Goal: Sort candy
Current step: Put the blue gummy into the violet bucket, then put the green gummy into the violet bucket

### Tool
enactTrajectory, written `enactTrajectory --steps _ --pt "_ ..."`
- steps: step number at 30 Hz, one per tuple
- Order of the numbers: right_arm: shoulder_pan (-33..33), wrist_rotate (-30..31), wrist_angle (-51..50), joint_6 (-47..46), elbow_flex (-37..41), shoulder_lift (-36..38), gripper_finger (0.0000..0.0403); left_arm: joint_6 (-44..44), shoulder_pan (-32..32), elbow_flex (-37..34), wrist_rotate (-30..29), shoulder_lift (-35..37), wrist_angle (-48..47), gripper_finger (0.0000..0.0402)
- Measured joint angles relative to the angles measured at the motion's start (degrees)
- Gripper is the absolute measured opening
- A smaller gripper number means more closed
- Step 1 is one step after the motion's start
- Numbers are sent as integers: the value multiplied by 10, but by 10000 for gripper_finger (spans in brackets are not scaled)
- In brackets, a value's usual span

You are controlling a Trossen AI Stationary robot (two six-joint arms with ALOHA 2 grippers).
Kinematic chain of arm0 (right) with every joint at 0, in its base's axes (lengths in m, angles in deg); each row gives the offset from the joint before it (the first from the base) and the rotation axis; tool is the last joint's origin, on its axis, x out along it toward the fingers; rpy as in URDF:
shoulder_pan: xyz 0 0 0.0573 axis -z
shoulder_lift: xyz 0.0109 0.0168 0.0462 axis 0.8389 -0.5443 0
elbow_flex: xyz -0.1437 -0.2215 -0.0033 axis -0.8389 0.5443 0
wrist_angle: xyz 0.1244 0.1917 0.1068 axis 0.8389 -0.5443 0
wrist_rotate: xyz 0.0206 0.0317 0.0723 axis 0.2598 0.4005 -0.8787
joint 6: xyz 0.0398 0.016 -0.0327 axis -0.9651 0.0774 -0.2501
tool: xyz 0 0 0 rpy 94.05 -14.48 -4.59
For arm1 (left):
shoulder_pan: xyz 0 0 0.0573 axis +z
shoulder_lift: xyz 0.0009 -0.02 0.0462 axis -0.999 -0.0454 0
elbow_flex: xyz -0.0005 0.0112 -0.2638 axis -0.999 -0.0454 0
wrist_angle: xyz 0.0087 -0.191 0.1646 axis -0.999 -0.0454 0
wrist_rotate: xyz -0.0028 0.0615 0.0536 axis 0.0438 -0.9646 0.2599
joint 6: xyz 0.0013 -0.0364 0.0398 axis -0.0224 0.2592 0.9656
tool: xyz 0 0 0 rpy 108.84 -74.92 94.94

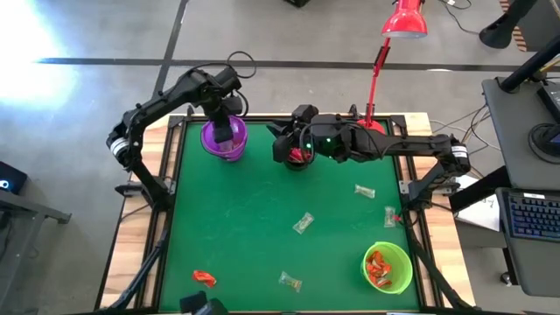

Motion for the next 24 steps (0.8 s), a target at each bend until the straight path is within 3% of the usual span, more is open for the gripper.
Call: enactTrajectory --steps 10,17,24 --pt "0 4 -136 1 0 33 107 -5 0 0 19 2 0 85" --pt "0 4 -395 -7 0 76 107 -9 -4 0 161 21 1 87" --pt "0 -15 -652 -97 0 69 107 -9 -11 0 184 29 7 87"
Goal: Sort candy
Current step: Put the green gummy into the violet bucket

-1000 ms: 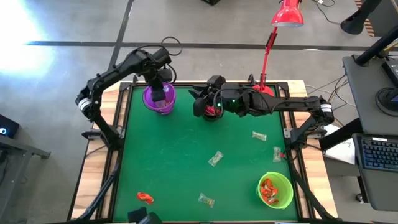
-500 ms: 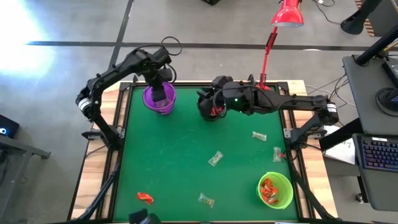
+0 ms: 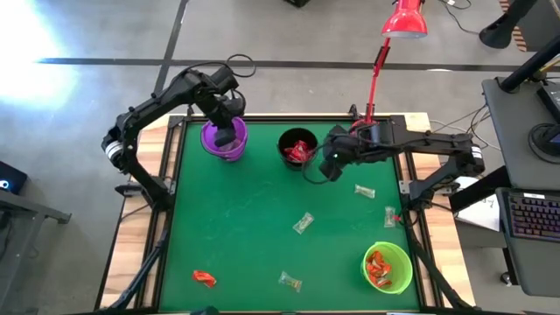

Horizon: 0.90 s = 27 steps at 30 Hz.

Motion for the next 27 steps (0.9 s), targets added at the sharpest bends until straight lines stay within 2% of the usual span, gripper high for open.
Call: enactTrajectory --steps 6,10,13,18,27 --pt "-1 -16 -96 -43 12 -16 107 0 0 0 2 1 -2 87" --pt "-3 -56 -119 -40 31 -23 107 8 -3 0 57 11 -14 87" --pt "-8 -36 -117 -56 58 -23 107 9 -11 0 103 22 -14 87" --pt "-12 -35 -107 -88 120 -23 107 1 -37 0 106 39 -14 87" --pt "-23 -129 -59 -41 234 -23 107 -30 -79 0 105 68 -17 87"
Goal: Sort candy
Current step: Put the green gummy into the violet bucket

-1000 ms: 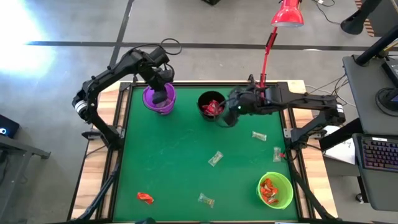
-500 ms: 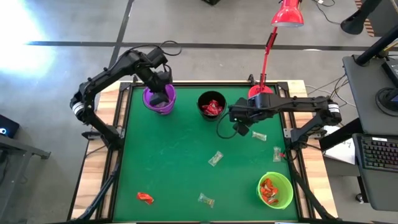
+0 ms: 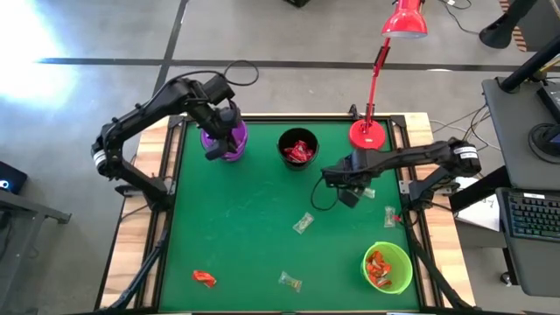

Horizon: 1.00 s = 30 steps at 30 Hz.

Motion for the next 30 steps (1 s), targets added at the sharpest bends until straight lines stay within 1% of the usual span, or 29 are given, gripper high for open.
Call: enactTrajectory --steps 3,7,12,18,20,23,30 --pt "-3 -55 20 15 37 0 107 -4 -12 0 0 5 0 87" --pt "-8 -66 60 40 77 0 107 -4 -26 0 0 11 0 87" --pt "-8 -66 95 38 109 0 107 -13 -36 0 0 11 0 87" --pt "-7 -62 141 10 146 -1 107 -22 -36 0 -2 11 0 87" --pt "-7 -48 155 0 160 -4 107 -22 -36 0 -4 11 0 87" --pt "-7 -3 154 -6 177 -10 107 -27 -37 0 -4 11 0 87" --pt "-3 -8 172 -8 209 -11 107 -47 -37 0 -5 11 0 87"
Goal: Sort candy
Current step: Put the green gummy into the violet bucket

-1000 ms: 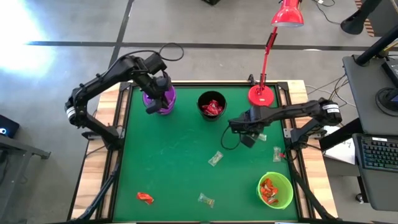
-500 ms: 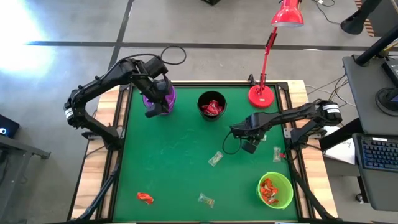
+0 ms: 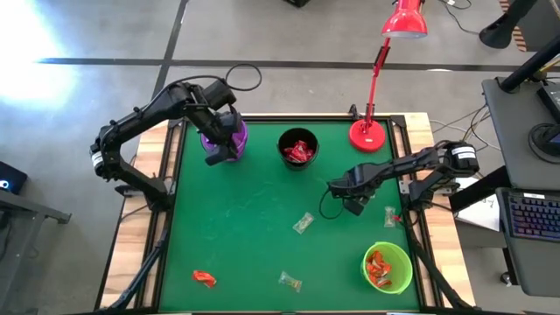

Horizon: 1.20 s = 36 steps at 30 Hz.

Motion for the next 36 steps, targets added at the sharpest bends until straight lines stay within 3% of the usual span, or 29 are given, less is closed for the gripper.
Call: enactTrajectory --steps 15,24,30,36 --pt "4 4 86 -34 51 1 104 -3 -2 0 0 0 4 87" --pt "34 12 114 -58 70 2 65 -3 -2 0 0 -1 9 87" --pt "52 21 120 -99 76 1 15 -2 -2 0 0 -1 10 87" --pt "53 15 117 -126 76 5 9 -2 -2 0 0 -1 10 87"
